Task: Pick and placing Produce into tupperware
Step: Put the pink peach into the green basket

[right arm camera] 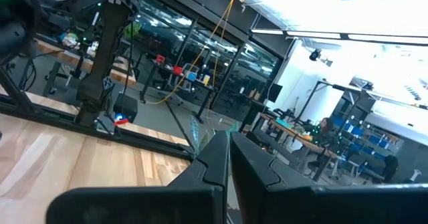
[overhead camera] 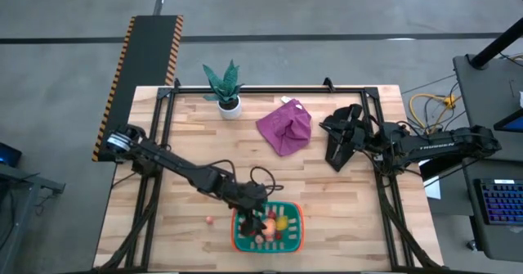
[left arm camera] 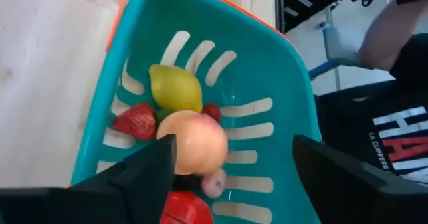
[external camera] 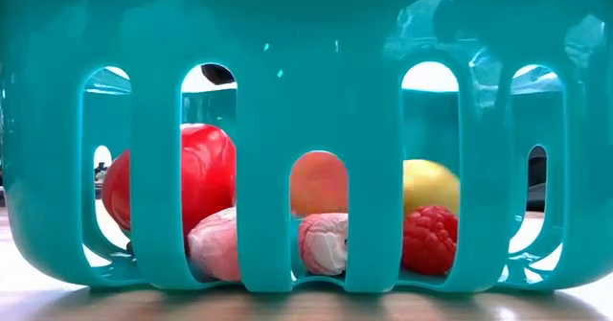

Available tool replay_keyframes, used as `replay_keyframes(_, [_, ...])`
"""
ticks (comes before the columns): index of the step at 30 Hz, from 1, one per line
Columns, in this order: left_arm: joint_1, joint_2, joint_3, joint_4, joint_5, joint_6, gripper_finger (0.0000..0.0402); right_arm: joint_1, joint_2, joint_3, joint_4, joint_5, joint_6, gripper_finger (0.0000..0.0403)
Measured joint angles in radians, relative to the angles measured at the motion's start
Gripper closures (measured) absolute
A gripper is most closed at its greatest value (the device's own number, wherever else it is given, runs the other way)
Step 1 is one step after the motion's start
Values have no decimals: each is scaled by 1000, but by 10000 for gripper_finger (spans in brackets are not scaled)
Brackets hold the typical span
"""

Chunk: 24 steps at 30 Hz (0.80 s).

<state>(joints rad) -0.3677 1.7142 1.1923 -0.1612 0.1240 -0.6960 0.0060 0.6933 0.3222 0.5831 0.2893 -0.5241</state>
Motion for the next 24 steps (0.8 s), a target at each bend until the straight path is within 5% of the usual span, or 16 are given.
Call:
replay_keyframes(6, [16, 0, -2, -6, 29, -27, 99, 0, 0, 0, 0, 0, 0, 394])
replay_keyframes(13, [26, -10, -1, -23, 319, -282, 98, 0, 0, 0, 0, 0, 0, 394])
replay_keyframes(24, [-21, -101, 67, -511, 194, -344, 98, 0, 0, 0, 3, 0, -5, 394])
